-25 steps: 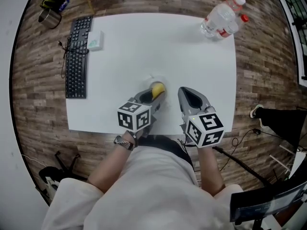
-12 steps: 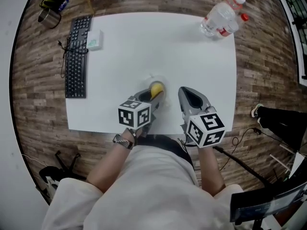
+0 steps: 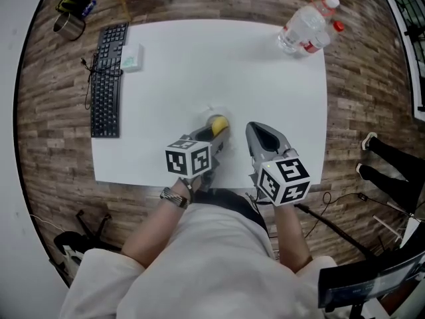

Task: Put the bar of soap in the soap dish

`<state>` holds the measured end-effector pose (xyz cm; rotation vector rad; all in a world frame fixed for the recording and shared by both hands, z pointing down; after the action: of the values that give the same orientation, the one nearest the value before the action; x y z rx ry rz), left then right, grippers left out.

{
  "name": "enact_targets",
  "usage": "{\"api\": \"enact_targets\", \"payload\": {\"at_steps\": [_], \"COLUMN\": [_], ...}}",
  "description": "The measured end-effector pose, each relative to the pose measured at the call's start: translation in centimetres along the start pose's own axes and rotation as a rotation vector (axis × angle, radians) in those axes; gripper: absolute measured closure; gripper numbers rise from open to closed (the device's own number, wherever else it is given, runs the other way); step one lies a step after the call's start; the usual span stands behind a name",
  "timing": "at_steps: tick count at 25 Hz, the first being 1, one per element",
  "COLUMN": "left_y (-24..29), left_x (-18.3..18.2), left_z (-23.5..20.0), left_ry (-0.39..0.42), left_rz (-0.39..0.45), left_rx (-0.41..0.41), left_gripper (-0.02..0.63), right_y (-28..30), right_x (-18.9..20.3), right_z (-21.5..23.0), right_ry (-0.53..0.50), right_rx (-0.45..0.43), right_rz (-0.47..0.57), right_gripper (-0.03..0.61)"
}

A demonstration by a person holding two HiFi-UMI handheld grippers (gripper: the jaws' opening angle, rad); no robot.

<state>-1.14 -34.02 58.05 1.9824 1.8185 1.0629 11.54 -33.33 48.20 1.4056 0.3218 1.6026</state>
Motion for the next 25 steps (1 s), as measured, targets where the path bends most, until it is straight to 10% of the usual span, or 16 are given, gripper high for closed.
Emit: {"api": "enact_targets", "payload": {"at_steps": [25], "left_y": [-1.7], "left_x": [0.6], "left_z": [-0.4], "left_ry": [0.186], "left_rz": [-0.037], "left_rx": [-0.189], "left_gripper": [0.449], "right_y": [0.3], "right_x": [0.4], "right_z": [-0.4], "right_ry": [-0.029], "right_rx": [0.006], "right_rz": [-0.018], "right_gripper": [0.577]}}
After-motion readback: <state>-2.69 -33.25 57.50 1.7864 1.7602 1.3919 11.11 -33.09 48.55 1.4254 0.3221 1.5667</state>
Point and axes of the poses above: the fingertips, and each gripper's own axes: y forward along the fingers, z to its right, x out of its underside, the point moved 6 cm from there along -y, backward along the fingers, and after that the axes turned 13 degrees about -z, right-handed, at the moved point
